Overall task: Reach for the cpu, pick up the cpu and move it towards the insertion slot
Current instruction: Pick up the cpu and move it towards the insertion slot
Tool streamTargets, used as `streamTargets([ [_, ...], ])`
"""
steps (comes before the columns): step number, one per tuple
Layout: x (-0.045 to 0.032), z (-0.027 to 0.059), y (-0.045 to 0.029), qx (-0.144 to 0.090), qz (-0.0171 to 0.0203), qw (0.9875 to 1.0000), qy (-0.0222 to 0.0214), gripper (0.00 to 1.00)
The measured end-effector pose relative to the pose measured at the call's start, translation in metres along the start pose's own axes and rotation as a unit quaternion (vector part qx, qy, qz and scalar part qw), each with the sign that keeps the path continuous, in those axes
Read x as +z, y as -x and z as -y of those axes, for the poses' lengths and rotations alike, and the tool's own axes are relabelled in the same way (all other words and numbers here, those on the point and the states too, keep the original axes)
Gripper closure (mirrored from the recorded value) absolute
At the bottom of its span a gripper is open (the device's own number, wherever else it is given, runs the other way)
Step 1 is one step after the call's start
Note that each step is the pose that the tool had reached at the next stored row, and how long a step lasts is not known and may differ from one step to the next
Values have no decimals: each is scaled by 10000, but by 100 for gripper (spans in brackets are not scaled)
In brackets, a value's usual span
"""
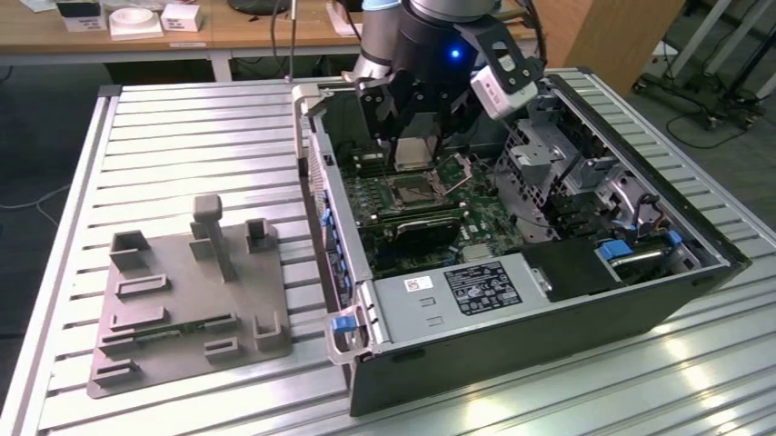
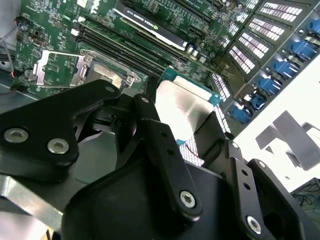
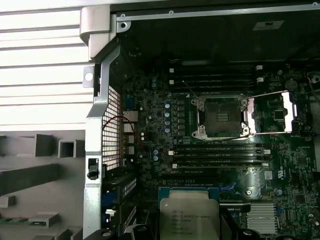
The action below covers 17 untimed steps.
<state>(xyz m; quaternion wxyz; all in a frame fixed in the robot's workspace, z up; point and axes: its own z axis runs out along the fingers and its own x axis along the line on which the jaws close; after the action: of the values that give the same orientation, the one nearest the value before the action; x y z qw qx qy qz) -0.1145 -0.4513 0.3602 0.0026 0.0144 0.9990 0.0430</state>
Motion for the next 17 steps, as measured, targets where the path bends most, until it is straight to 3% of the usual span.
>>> streamTargets([
  [17, 12, -5, 126, 0, 0, 10000, 0, 45],
])
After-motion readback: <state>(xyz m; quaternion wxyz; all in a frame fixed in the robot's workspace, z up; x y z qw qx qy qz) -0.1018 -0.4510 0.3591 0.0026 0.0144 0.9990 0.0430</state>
